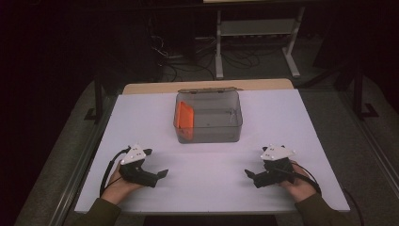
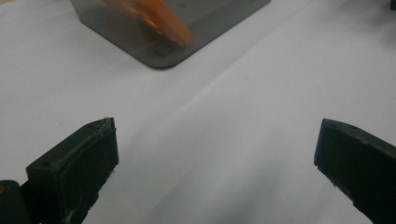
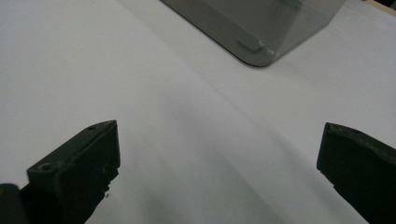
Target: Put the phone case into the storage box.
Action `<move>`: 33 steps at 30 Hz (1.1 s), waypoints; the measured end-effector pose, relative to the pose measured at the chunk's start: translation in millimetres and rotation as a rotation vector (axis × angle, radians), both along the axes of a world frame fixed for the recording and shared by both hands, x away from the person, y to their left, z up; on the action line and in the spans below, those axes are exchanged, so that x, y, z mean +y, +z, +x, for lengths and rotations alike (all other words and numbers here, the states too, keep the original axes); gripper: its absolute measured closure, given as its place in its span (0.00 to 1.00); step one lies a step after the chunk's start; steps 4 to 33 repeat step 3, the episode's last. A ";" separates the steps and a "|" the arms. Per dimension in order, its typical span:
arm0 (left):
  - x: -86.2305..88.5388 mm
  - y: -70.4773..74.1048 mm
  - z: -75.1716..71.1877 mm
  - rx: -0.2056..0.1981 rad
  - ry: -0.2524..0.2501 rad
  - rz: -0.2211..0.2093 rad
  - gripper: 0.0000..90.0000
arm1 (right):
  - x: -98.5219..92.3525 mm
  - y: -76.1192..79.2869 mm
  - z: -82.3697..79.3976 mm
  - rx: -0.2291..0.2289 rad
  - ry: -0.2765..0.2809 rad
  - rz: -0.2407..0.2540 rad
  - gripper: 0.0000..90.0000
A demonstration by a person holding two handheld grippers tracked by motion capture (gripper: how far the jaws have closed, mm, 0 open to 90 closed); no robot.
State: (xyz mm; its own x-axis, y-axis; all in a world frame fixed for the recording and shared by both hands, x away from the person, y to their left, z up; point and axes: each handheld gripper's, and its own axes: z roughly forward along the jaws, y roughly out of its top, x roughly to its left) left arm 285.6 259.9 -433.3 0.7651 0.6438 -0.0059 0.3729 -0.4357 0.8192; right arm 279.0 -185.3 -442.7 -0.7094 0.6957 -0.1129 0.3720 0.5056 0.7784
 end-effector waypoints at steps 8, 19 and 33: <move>-0.9 -1.4 0.7 -0.001 -0.002 0.020 0.00 | 0.2 -0.4 0.2 0.004 -0.002 0.000 0.00; -0.9 -1.4 0.7 -0.001 -0.002 0.020 0.00 | 0.2 -0.4 0.2 0.004 -0.002 0.000 0.00; -0.9 -1.4 0.7 -0.001 -0.002 0.020 0.00 | 0.2 -0.4 0.2 0.004 -0.002 0.000 0.00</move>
